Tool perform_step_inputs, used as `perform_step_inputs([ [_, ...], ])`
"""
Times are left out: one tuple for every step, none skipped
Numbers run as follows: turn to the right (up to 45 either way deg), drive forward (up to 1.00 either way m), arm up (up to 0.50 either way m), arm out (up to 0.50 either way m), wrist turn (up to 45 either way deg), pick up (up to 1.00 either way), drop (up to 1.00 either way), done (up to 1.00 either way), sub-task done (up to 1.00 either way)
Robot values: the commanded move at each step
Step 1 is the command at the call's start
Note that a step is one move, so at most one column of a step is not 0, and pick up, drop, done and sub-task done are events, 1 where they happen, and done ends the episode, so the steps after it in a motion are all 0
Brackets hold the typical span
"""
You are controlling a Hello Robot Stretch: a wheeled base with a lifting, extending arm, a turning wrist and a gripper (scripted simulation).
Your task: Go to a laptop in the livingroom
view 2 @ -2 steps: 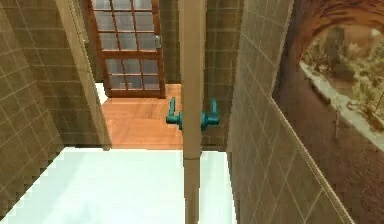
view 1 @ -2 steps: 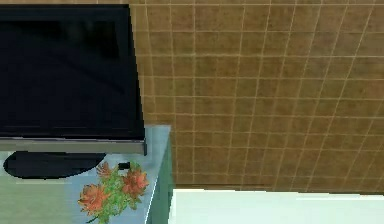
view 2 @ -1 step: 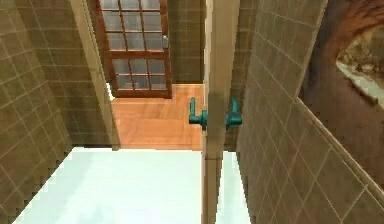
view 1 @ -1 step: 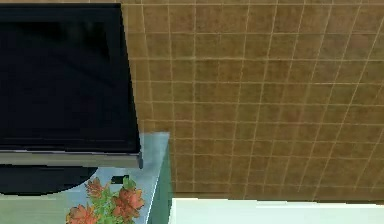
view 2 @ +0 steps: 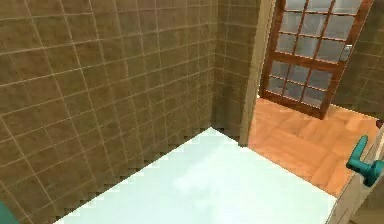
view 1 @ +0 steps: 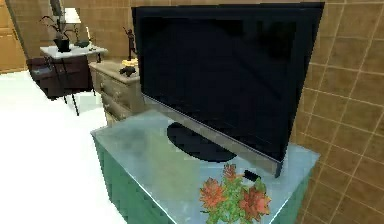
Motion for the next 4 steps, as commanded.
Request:
perform_step_inputs([
  [-42.0,0.0,0.0,0.0,0.0,0.0,0.0,0.0,0.0],
  [0.0,1.0,0.0,0.0,0.0,0.0,0.0,0.0,0.0],
  [0.0,1.0,0.0,0.0,0.0,0.0,0.0,0.0,0.0],
  [0.0,1.0,0.0,0.0,0.0,0.0,0.0,0.0,0.0],
])
